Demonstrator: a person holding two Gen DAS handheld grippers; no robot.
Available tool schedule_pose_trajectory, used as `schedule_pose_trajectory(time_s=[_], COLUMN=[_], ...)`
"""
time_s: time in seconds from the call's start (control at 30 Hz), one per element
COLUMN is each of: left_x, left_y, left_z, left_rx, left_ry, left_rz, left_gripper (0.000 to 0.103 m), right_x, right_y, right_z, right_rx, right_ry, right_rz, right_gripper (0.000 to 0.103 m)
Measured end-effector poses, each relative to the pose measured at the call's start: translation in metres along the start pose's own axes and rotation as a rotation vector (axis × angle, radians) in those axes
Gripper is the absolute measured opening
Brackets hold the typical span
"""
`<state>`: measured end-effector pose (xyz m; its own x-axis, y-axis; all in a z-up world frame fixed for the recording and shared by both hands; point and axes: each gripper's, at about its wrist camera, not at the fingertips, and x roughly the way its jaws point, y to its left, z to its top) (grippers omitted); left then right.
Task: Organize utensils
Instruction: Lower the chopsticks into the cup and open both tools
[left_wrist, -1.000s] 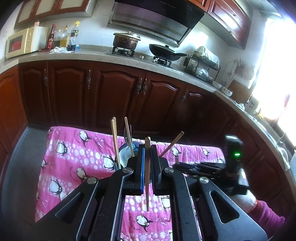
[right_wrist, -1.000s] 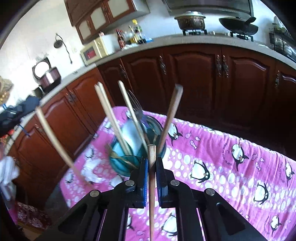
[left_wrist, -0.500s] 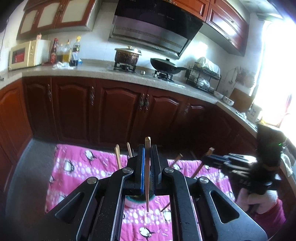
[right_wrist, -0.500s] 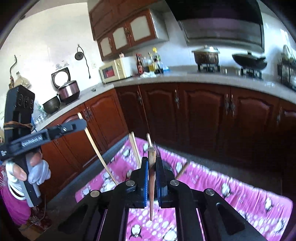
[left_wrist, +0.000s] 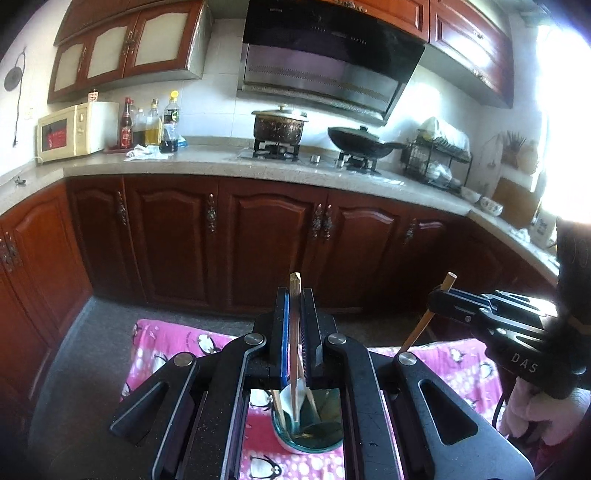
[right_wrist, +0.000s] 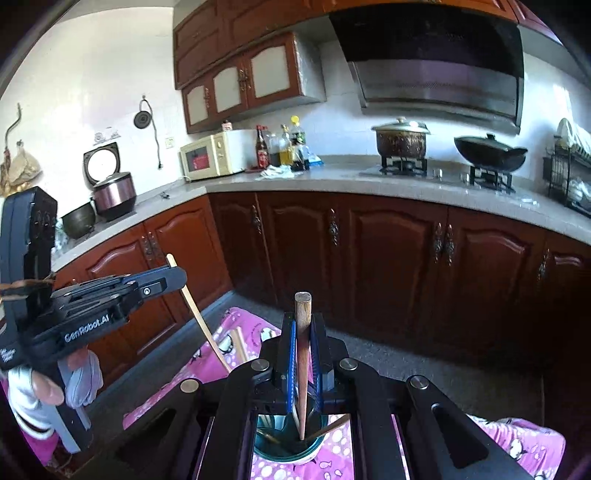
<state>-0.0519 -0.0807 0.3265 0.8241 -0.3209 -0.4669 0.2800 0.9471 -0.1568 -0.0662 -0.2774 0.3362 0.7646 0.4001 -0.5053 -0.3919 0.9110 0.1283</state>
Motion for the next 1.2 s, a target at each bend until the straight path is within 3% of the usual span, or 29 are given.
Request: schedule_pose_trajectory(time_s=[0.4,0.63,0.77,0.87,1.0,1.2], left_x=[0.053,0.064,0.063,0.060,0.050,0.033], left_y=[0.007,0.004,0.002,-0.001,-0.006,-0.009], left_z=[-0.051,-0.067,-0.066,-0.067,-0.068,-0.074], left_rx=[-0.024,-0.033,-0.040,-0.038,-0.034,-0.026], left_ry=[0.134,0.184,0.188,0.189,0.178,0.155], left_rz=[0.023,0.007,-0.022,-0.034,-0.043,-0.008], left_gripper=[0.004,0.004,0.005,0.011,0.035,0.049], right_x=[0.069,0.073,0.068,0.061,0.053,0.036], right_y=[-0.014,-0.024,-0.030,-0.031,-0.030,-0.026], right_z=[-0.057,-0.061,-0.062,-0.066,-0.070,-0.078], right_rx=[0.057,0.102,0.130,0.143,0.160,0.178], right_ry=[0.149,0.152,0.148,0.148,0.146,0.132], right_rz=[0.013,0.025,0.045,0.049,0.049,0.054], right_gripper=[0.007,0.007,0.018,0.023,0.025,0.027])
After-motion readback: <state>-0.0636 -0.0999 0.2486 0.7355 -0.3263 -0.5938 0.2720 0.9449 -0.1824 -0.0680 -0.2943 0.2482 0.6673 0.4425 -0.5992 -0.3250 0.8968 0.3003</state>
